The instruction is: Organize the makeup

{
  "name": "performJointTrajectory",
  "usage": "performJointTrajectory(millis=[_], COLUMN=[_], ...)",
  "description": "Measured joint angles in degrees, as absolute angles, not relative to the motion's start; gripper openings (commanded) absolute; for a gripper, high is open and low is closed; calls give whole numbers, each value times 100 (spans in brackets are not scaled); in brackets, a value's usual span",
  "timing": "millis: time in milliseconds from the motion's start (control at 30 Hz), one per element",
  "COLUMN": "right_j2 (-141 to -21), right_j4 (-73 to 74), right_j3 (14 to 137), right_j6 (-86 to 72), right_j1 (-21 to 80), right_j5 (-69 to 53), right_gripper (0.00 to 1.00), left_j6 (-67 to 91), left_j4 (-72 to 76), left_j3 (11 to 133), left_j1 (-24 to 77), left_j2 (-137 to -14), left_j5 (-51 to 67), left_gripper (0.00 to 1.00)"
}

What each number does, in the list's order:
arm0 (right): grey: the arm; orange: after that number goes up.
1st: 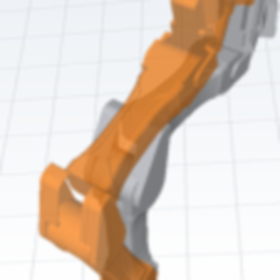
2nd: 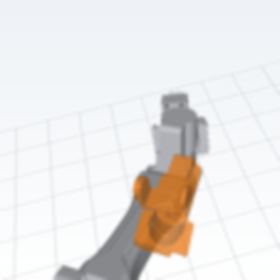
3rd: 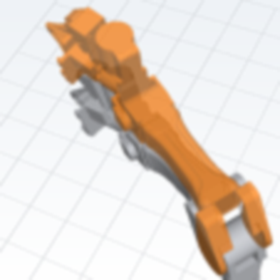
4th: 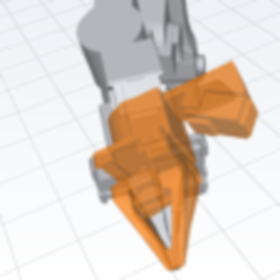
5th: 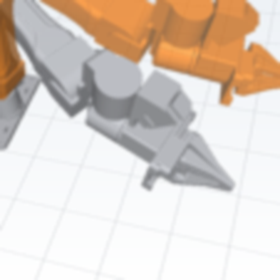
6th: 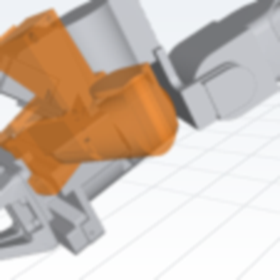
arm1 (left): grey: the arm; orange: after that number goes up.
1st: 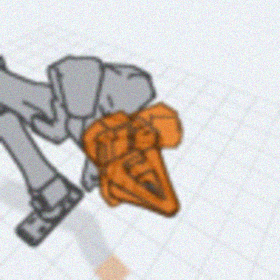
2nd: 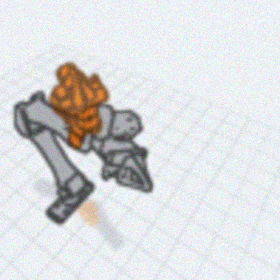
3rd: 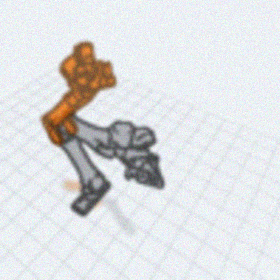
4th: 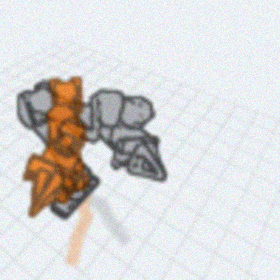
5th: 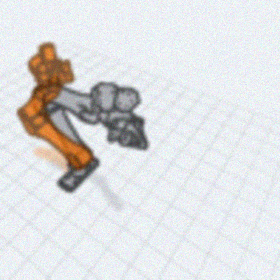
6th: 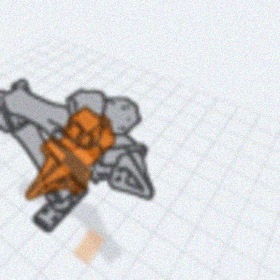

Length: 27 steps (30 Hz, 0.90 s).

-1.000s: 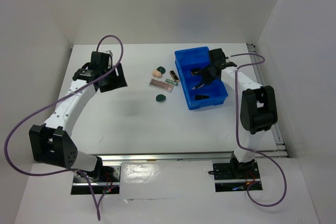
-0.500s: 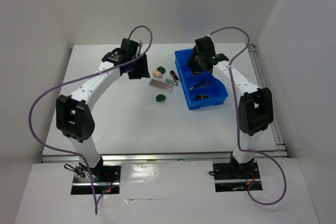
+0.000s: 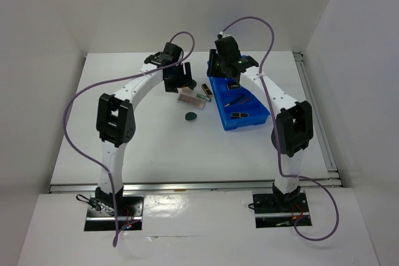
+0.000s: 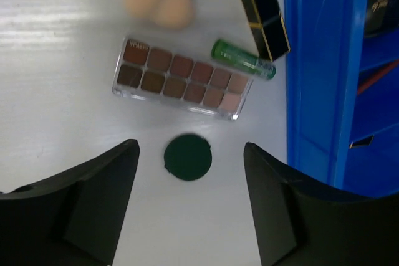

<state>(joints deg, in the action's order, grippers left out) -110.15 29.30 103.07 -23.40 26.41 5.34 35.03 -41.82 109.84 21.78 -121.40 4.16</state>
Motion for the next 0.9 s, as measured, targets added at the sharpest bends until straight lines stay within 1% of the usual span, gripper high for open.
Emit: performJointTrajectory(millis=[33, 67, 133, 200, 300, 367, 667, 767, 900], right_j2=[-11019, -11017, -10995, -10938, -10704, -10486, -9002, -8895, -8897], right_j4=[3002, 3048, 3076, 3111, 3166, 3216, 3284, 3317, 3389], right_j3=[10302, 10300, 10298, 10239, 9977, 9789, 8761, 8659, 8580], right_j6=[-2300, -2276, -2244, -2217, -2220, -2231, -2270, -2270, -2270], right_j1=[2659, 2665, 2655, 2617, 2534, 2460, 1761, 1566, 1533], right_j5=[537, 545, 578, 602, 650, 663, 910, 996, 1009], right_gripper=[41, 41, 42, 42, 42, 44, 45, 45, 45], left_j6=[3514, 3533, 3627, 3667, 3804, 3879, 4082, 4084, 4077], left_j4=[-4204, -4219, -4283, -4362, -4414, -4416, -4375, -4294, -4115], left_j3=[11271, 11546, 12070, 12562, 13067, 13122, 13104, 13104, 13093], left_j1=[2178, 2178, 2178, 2178, 2178, 2178, 2176, 2176, 2176], left_j2=[-12326, -12505, -12860, -13198, -13646, -13799, -14204, -14269, -14278], left_j5=[388, 346, 248, 113, -141, -285, -670, -749, -773], left_gripper=[83, 79, 75, 73, 73, 73, 62, 60, 50])
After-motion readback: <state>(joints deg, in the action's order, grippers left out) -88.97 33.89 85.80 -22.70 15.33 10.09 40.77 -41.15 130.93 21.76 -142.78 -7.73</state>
